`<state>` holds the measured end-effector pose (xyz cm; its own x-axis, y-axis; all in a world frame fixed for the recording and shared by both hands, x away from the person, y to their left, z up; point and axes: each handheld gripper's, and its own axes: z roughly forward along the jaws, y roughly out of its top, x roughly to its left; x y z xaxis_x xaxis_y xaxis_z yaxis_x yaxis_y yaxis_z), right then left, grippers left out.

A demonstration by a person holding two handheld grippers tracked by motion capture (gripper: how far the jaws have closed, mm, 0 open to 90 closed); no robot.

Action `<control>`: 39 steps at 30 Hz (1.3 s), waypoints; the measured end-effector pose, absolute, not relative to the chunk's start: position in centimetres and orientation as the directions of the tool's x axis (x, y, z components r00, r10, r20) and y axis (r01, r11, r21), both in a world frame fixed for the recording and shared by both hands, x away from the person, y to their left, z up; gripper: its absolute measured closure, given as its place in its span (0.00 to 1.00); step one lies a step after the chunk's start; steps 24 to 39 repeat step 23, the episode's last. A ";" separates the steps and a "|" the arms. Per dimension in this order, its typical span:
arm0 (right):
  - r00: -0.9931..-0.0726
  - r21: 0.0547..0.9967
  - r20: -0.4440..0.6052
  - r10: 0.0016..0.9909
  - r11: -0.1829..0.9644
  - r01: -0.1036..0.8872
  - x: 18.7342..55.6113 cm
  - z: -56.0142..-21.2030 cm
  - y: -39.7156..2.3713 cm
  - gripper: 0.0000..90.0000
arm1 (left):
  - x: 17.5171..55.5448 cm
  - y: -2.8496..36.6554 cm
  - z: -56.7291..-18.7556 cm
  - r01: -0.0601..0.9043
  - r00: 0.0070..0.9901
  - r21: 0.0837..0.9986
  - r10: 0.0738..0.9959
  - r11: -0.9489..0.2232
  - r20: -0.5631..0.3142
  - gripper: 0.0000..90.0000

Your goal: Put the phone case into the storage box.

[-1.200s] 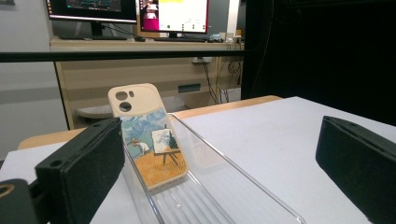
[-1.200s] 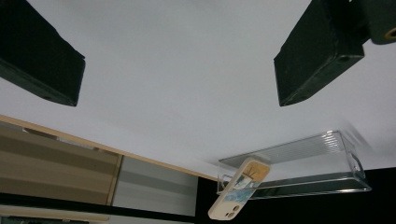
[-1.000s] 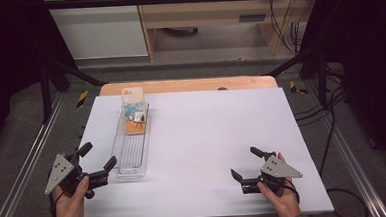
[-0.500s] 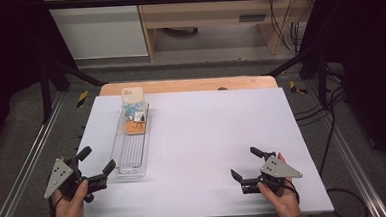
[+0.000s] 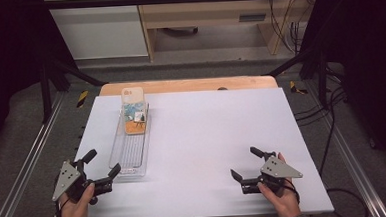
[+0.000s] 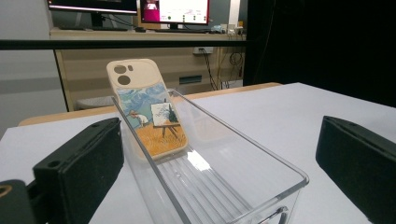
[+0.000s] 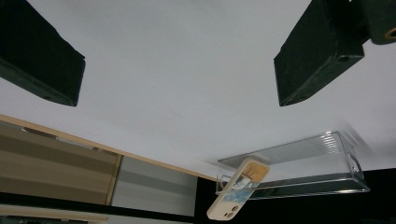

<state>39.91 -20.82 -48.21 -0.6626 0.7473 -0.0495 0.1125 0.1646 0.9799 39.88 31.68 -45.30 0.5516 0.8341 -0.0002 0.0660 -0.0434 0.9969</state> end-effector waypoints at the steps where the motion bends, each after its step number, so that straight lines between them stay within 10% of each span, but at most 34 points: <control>1: -0.662 0.980 -0.050 0.747 0.165 0.113 39.9 -48.2 -20.8 0.02 | 39.9 31.6 -45.4 0.065 0.552 0.997 0.834 -0.046 0.002 0.01; 39: -0.647 0.979 -0.051 0.761 0.165 0.117 40.0 -48.2 -21.2 0.02 | 40.0 30.9 -46.3 0.083 0.564 0.992 0.825 -0.096 0.032 0.01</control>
